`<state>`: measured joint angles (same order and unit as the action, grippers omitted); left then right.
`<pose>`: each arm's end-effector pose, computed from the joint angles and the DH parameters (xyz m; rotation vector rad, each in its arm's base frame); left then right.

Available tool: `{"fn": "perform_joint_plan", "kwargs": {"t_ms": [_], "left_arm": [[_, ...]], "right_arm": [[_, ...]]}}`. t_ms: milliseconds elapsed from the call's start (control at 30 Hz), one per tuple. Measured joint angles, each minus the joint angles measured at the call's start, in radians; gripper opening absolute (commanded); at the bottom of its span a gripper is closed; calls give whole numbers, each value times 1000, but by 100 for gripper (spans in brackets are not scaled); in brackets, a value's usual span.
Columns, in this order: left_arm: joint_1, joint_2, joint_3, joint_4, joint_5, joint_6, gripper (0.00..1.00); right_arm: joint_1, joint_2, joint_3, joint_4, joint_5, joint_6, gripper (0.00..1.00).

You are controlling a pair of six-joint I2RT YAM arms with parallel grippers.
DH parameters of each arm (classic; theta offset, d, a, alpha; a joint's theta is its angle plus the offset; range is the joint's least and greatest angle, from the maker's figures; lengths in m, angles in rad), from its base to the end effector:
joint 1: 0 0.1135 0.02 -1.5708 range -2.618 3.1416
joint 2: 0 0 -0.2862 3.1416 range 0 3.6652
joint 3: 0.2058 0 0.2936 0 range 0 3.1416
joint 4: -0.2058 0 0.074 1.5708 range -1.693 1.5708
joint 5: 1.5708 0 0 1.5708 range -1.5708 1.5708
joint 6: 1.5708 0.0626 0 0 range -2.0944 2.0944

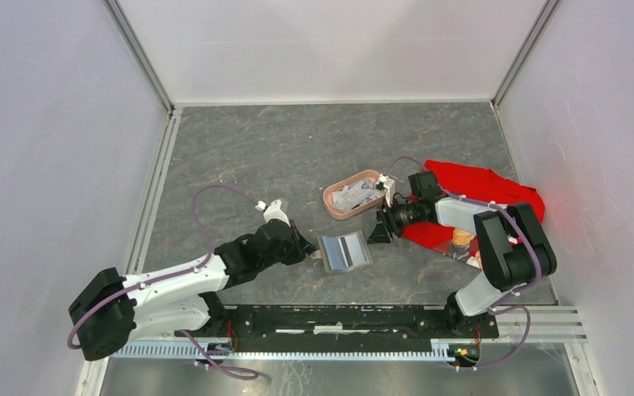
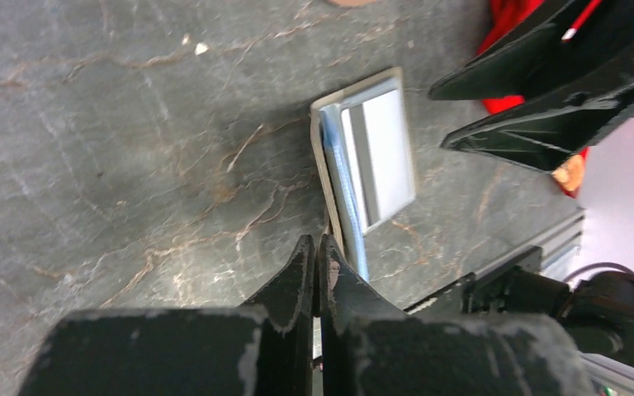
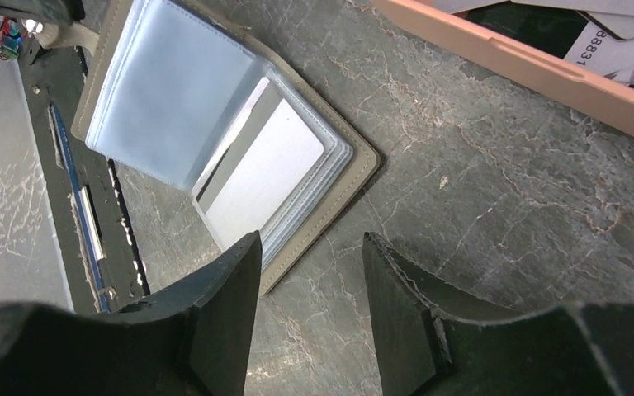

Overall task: Put the credit cards into the card holder
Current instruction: Close the card holder at the center of the board.

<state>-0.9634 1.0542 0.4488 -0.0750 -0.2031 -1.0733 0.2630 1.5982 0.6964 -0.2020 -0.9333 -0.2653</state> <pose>0.1555 -0.2016 0.1630 -0.2463 2.3702 -0.8395 0.2797 0.1274 0.1120 -0.9115 2.2599 1.2181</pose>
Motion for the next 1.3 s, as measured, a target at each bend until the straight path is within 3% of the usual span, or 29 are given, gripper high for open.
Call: {"fn": "perform_joint_plan", "kwargs": {"t_ms": [167, 333, 533, 633, 900, 1133, 1300], "left_arm": [[60, 22, 24, 67, 89, 53, 10], [73, 241, 124, 192, 226, 87, 11], [73, 427, 247, 266, 338, 100, 12], [73, 455, 290, 275, 357, 104, 15], [74, 529, 366, 297, 396, 106, 17], [74, 617, 404, 306, 420, 106, 19], [74, 689, 494, 301, 430, 106, 29]], "right_arm": [[0, 0, 0, 3, -1, 8, 55], [-2, 0, 0, 4, 0, 11, 54], [-10, 12, 0, 5, 27, 11, 29], [-11, 34, 2, 4, 50, 11, 22], [-51, 28, 40, -54, 84, -18, 29], [-132, -54, 42, -67, 175, -90, 28], [-133, -1, 49, -105, 205, -129, 25]]}}
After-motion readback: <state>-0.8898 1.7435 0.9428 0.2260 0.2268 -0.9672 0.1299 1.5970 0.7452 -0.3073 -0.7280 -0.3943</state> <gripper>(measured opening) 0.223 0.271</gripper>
